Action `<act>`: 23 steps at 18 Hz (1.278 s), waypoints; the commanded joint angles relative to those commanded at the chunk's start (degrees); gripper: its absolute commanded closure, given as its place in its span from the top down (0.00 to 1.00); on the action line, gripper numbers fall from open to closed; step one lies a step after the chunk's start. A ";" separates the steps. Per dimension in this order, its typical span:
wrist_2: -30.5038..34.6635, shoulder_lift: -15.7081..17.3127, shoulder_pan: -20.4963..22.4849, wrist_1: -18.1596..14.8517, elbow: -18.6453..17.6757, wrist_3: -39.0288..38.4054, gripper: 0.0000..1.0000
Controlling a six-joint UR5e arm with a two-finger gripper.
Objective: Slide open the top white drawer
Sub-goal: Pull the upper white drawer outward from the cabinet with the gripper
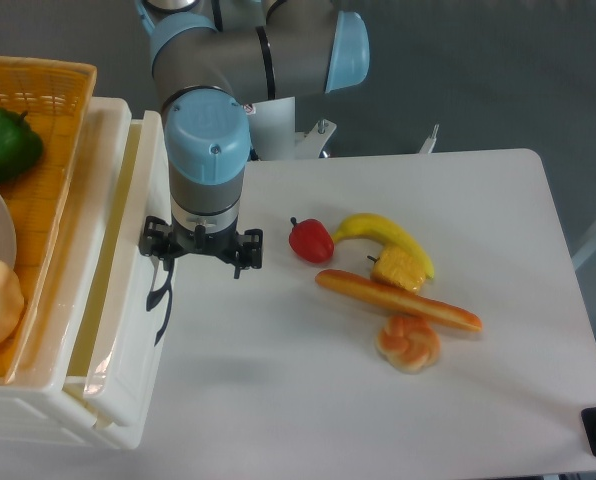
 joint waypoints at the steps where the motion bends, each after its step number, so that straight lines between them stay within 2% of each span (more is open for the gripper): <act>1: 0.09 0.00 0.17 -0.09 0.18 0.35 1.00; 23: 0.18 -0.44 1.93 -0.26 0.44 2.11 1.00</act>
